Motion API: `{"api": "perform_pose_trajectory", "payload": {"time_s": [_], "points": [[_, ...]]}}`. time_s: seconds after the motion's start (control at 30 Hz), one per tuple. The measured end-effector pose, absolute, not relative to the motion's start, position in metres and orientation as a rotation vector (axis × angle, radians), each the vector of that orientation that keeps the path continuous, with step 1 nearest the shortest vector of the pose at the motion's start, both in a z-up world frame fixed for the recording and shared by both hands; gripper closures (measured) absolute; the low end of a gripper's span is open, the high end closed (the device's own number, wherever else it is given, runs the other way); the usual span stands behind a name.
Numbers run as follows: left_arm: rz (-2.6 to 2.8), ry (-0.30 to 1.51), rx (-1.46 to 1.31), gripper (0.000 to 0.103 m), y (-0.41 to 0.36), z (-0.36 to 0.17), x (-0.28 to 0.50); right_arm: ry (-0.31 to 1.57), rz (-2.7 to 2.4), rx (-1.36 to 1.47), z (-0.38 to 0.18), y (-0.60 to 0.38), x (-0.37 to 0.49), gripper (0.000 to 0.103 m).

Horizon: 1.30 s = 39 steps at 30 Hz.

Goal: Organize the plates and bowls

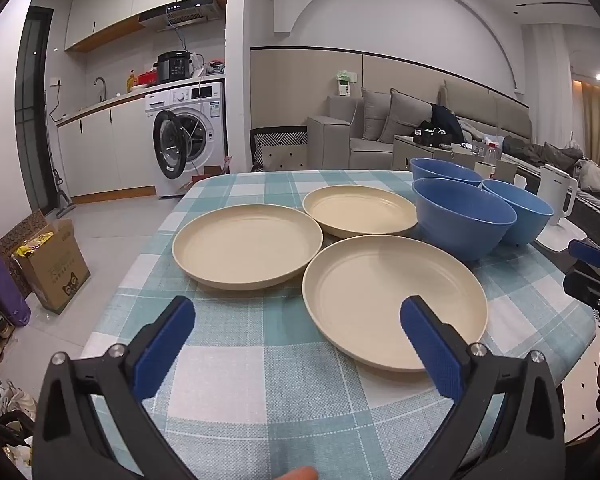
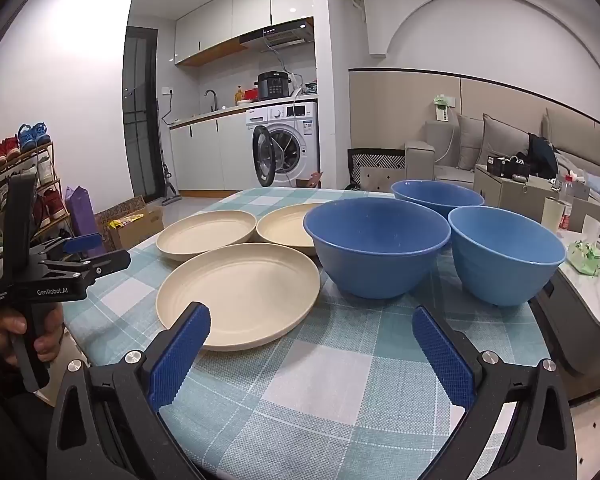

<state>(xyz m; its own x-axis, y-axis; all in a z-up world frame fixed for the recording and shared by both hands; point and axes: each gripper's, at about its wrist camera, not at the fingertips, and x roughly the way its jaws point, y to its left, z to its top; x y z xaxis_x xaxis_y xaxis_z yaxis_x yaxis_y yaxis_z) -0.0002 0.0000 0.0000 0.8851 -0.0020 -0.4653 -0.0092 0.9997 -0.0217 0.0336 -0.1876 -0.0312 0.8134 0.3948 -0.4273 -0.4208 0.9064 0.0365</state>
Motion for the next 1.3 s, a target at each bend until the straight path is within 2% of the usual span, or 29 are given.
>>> {"api": "perform_pose_trajectory", "payload": {"time_s": [1.3], "points": [[0.007,0.482,-0.028,0.000,-0.0015,-0.0003,0.0041,0.438,0.434,-0.066,-0.0315,-0.1870,0.0339,0.000]]}}
